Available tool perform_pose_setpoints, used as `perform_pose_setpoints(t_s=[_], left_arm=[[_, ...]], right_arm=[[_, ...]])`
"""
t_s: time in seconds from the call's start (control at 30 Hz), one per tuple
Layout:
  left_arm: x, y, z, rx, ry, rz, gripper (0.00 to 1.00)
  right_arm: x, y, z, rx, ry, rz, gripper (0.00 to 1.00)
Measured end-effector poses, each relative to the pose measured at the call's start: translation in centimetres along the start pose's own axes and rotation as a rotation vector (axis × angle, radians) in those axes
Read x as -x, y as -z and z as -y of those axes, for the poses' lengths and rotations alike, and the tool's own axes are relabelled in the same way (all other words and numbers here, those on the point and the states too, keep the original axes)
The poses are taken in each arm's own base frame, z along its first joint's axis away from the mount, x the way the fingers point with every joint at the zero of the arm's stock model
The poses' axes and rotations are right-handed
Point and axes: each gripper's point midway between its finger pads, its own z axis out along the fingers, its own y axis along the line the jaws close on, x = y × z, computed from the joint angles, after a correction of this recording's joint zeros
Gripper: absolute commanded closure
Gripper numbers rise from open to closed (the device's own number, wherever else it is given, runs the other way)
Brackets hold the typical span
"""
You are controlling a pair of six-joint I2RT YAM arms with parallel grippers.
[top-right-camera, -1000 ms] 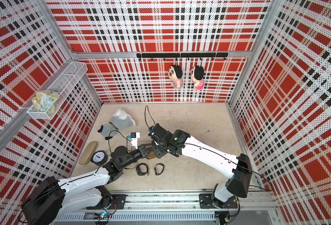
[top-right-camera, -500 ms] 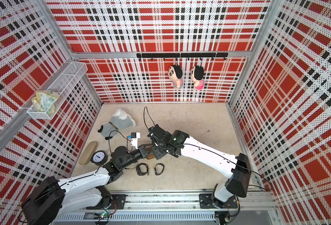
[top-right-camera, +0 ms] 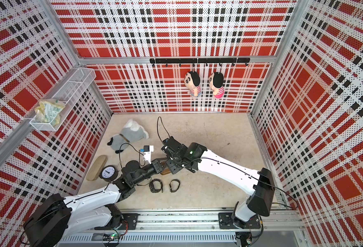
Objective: Place watch on stand
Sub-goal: Pick up the watch at the center of the board.
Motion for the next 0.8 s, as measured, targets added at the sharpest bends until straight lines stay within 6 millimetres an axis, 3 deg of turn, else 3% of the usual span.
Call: perform_pose_setpoints(t_s=[0.8], left_arm=[[-0.10, 0.11, -0.18, 0.011, -0.005, -0.005, 1.00]], right_arm=[[0.12, 0.00, 0.05, -0.003, -0.019, 0.007, 0.59]])
